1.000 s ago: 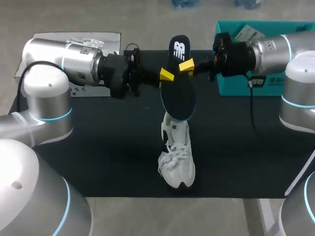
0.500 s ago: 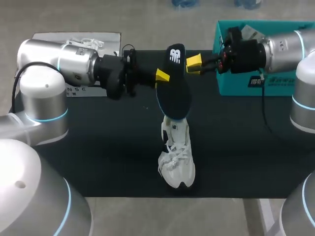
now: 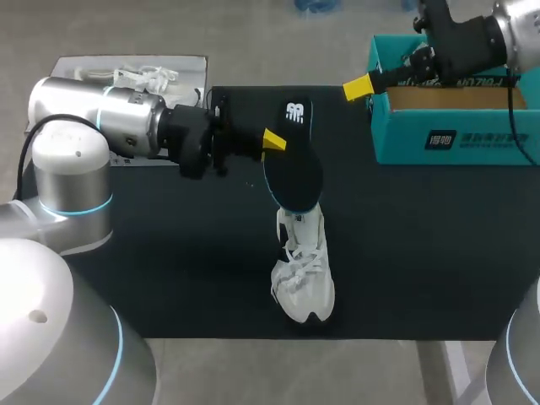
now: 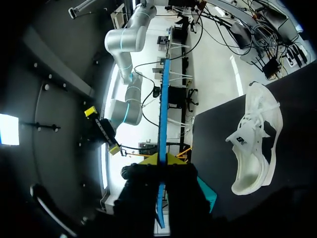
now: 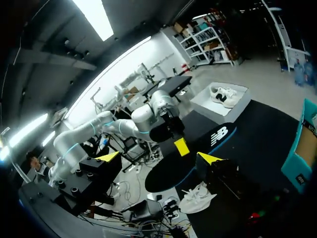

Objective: Take the shoe out of the shoebox, open the shoe tongue, remove and reinsert the insole, then place the shoe into the shoebox

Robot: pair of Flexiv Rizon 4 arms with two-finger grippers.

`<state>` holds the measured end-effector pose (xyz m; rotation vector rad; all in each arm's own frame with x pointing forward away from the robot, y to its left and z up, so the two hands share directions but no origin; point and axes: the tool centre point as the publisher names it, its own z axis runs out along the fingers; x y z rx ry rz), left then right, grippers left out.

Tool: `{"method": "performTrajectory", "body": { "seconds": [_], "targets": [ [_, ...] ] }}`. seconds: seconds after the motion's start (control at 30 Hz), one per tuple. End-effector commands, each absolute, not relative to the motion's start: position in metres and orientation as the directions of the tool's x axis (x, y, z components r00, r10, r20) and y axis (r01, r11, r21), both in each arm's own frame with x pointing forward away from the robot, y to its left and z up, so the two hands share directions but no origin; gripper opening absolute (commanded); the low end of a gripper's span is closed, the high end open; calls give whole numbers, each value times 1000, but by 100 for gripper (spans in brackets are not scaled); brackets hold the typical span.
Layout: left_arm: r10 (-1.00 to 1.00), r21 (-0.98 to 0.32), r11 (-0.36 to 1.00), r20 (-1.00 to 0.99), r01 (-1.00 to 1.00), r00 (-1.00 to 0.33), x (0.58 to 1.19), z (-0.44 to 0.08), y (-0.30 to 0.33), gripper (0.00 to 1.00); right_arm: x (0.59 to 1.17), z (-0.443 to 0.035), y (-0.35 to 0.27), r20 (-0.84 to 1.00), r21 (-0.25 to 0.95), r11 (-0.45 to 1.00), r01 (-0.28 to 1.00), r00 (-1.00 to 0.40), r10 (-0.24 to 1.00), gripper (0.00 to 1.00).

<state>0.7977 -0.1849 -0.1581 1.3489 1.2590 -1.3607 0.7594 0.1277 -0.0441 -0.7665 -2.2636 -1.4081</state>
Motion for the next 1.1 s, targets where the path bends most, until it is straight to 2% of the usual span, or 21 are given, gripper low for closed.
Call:
{"method": "performTrajectory", "body": {
  "seconds": [0.03, 0.43, 0.5, 0.53, 0.73, 0.83, 1.1],
  "targets": [
    [89, -95, -152, -993, 984, -82, 796, -157, -181, 0, 762, -35, 130, 416, 635, 575, 516, -856, 308, 100],
    [114, -109, -133, -989, 985, -94, 792, -160, -182, 0, 762, -35, 130, 416, 635, 575, 516, -856, 308, 100],
    [121, -113, -135, -988, 984, -97, 791, -161, -183, 0, 764, -28, 135, 452, 454, 686, 569, -810, 373, 100],
    [124, -114, -135, -988, 984, -97, 791, -162, -184, 0, 765, -25, 137, 453, 403, 715, 571, -803, 386, 100],
    [131, -120, -135, -986, 984, -102, 788, -164, -186, 0, 761, -14, 151, 369, 65, 780, 622, -741, 561, 100],
    [132, -123, -136, -986, 983, -105, 788, -164, -186, 0, 758, -10, 153, 267, -47, 767, 640, -732, 627, 100],
    [136, -125, -134, -985, 983, -107, 787, -164, -187, 0, 751, -16, 141, 206, -195, 752, 630, -723, 660, 100]
  ]
}}
